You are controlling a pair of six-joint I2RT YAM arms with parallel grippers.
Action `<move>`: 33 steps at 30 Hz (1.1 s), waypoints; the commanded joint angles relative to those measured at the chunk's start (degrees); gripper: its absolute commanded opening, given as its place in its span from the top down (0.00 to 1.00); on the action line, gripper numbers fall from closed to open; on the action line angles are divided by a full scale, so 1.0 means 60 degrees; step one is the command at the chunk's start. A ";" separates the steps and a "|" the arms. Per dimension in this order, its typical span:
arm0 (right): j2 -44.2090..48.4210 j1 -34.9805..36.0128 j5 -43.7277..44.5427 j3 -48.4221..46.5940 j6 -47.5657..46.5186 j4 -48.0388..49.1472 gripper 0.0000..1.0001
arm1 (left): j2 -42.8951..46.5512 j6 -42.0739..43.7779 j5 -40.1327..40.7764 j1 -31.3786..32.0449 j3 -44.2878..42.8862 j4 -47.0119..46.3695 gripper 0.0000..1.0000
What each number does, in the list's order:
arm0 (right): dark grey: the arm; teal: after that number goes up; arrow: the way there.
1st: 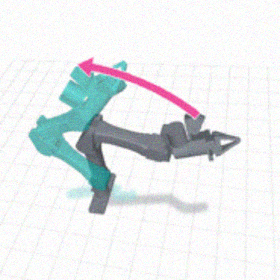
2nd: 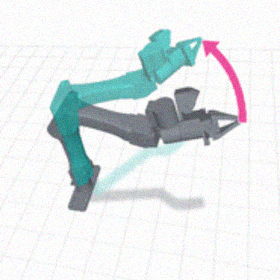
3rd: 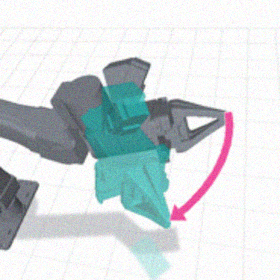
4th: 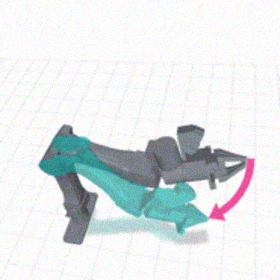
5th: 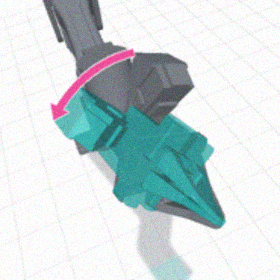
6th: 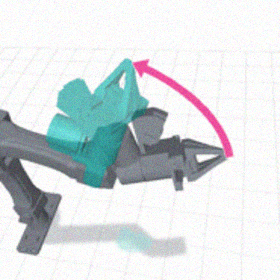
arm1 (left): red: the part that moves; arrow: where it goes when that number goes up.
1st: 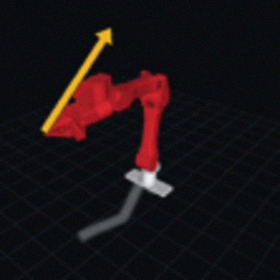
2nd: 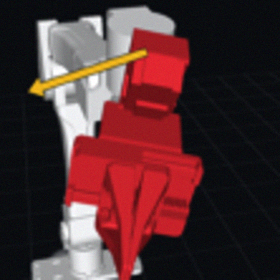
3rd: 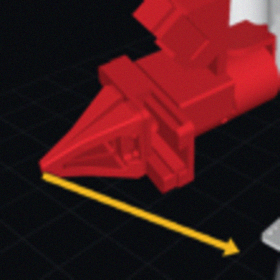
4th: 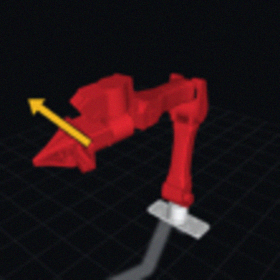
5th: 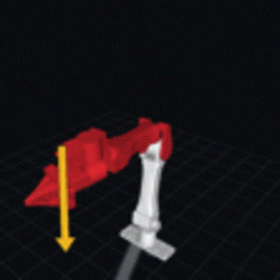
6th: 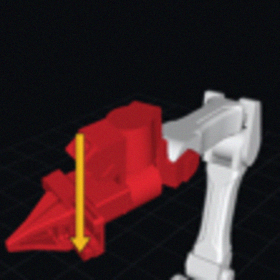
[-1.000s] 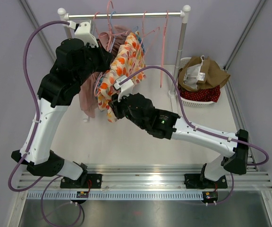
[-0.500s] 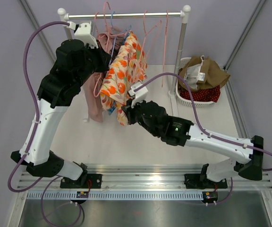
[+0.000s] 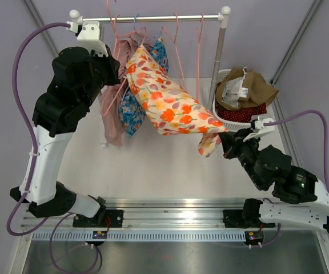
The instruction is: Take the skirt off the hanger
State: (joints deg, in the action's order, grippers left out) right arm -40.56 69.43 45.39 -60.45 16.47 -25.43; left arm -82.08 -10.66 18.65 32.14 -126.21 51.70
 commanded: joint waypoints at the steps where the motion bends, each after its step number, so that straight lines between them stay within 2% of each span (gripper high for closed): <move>1: 0.0211 0.0059 0.2056 -0.0370 -0.0078 -0.0654 1.00 | 0.0468 0.0282 0.0436 -0.0054 -0.0015 -0.0707 1.00; 3: 0.0430 0.0059 0.2892 -0.0487 -0.0574 -0.0567 1.00 | 0.0511 0.0355 0.0363 -0.0069 -0.0014 -0.0605 1.00; 8: 0.0563 0.0045 0.3596 -0.0751 -0.2346 0.0968 1.00 | 0.0819 0.0370 0.0070 -0.0054 0.0438 -0.0473 1.00; 9: 0.0519 0.0059 0.3670 -0.0809 -0.3205 0.1682 1.00 | 0.0892 0.0341 -0.0032 -0.0054 0.0585 -0.0502 1.00; 11: 0.0330 0.0059 0.3846 -0.0912 -0.3869 0.2316 1.00 | 0.1169 0.0209 -0.0164 -0.0054 0.1155 -0.0662 1.00; 15: -0.0300 0.0059 0.3905 -0.1277 -0.6822 0.5165 1.00 | 0.1639 -0.0011 -0.0589 -0.0054 0.2050 -0.1029 1.00; 18: -0.0959 -0.0086 0.3599 -0.1817 -0.8233 0.5849 1.00 | 0.1829 -0.0157 -0.0794 -0.0054 0.2431 -0.1132 1.00; 20: -0.1441 -0.0743 0.3089 -0.2199 -0.8457 0.5515 1.00 | 0.1918 -0.0245 -0.0911 -0.0054 0.2679 -0.1219 1.00; 22: -0.1837 -0.1723 0.2532 -0.3062 -0.8021 0.3866 1.00 | 0.2006 -0.0260 -0.1160 -0.0040 0.2827 -0.1278 1.00; 23: -0.2332 -0.2989 0.1890 -0.3819 -0.7337 0.3118 1.00 | 0.2020 -0.0260 -0.1248 -0.0025 0.2929 -0.1278 1.00; 24: -0.2598 -0.3640 0.1666 -0.4132 -0.7199 0.2313 1.00 | 0.2020 -0.0260 -0.1307 -0.0010 0.3003 -0.1293 1.00; 26: -0.3257 -0.5218 0.1068 -0.4878 -0.6936 0.1940 1.00 | 0.2035 -0.0260 -0.1322 0.0034 0.3222 -0.1293 1.00; 29: -0.3886 -0.6411 0.0101 -0.5509 -0.6571 0.2070 1.00 | 0.2181 -0.0260 -0.1366 0.0063 0.3500 -0.1483 1.00; 30: -0.4151 -0.7068 -0.0121 -0.6266 -0.6394 0.1795 1.00 | 0.2211 -0.0246 -0.1366 0.0063 0.3646 -0.1541 1.00; 33: -0.5483 -0.7818 -0.0927 -0.7935 -0.5968 0.1442 1.00 | 0.2299 -0.0216 -0.1322 0.0063 0.3808 -0.1659 1.00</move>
State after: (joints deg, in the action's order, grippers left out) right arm -69.06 26.37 48.12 -98.10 -22.65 -15.81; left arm -70.39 -11.97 11.97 32.25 -104.01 46.59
